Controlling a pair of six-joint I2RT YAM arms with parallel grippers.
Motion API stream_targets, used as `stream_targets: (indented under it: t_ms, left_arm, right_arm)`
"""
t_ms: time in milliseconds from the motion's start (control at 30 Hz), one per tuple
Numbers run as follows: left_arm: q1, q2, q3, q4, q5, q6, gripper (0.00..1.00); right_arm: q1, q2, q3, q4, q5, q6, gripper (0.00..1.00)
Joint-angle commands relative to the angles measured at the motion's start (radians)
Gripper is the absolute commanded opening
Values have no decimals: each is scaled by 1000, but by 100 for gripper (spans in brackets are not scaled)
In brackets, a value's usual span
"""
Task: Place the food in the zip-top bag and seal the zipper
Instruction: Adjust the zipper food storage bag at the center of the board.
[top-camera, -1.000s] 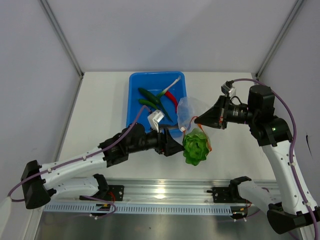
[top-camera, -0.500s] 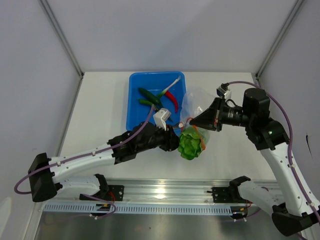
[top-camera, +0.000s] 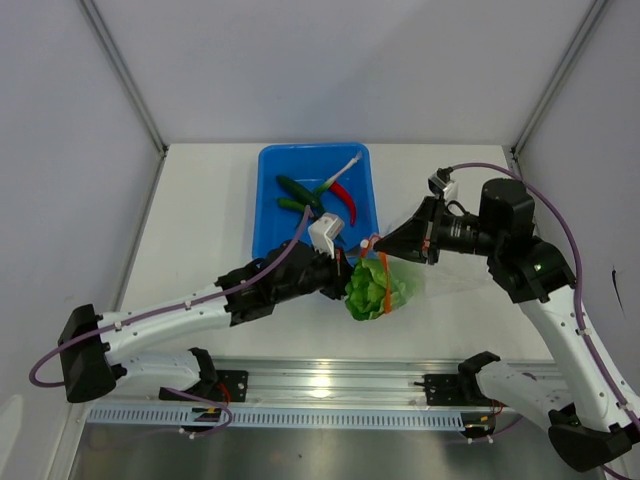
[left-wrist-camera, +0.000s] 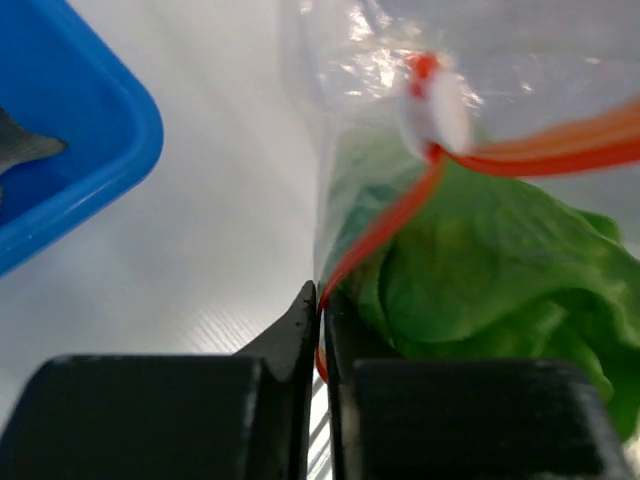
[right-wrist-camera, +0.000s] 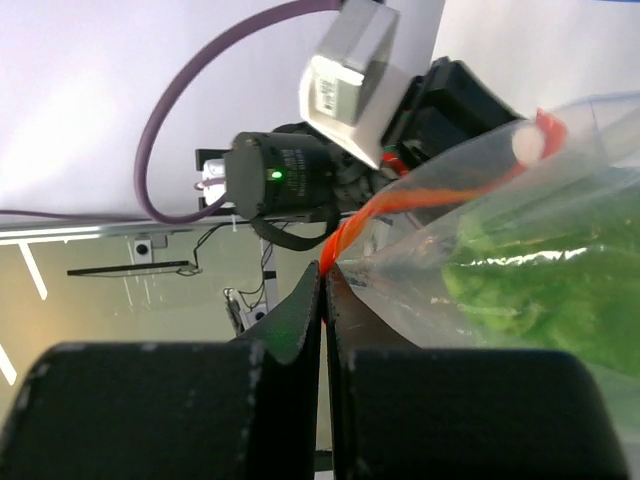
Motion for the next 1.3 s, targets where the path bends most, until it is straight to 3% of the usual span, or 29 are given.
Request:
stream_targets:
  t_ms: [0, 133, 267, 433, 633, 800, 867, 967, 1033, 1167, 1267]
  left_arm:
    - [-5, -13, 94, -2, 71, 35, 3]
    - [-5, -40, 158, -71, 131, 77, 1]
    - [4, -71, 229, -177, 179, 98, 0]
    - [110, -1, 350, -274, 517, 43, 1]
    - [118, 7, 344, -271, 489, 63, 1]
    - [153, 218, 321, -321, 565, 98, 1]
    - [148, 207, 318, -305, 578, 86, 1]
    - [127, 112, 341, -291, 556, 86, 1]
    - [118, 92, 422, -323, 550, 94, 1]
    - [115, 150, 428, -302, 572, 94, 1]
    - [124, 304, 411, -306, 580, 100, 1]
  right_arm:
    - [8, -3, 29, -38, 32, -75, 0]
    - [5, 19, 75, -225, 142, -225, 0]
    - [4, 39, 113, -408, 381, -356, 0]
    - [8, 45, 141, -592, 589, -457, 0]
    - [8, 34, 195, -664, 670, -487, 0]
    - [1, 23, 110, -679, 756, -516, 0]
    - [-5, 28, 174, -746, 782, -531, 0]
    - [-6, 62, 404, -868, 854, -545, 0]
    - [-7, 88, 504, -903, 856, -553, 0]
    - [-9, 40, 325, -793, 816, -544, 0]
    - [-28, 3, 92, -687, 775, -544, 0]
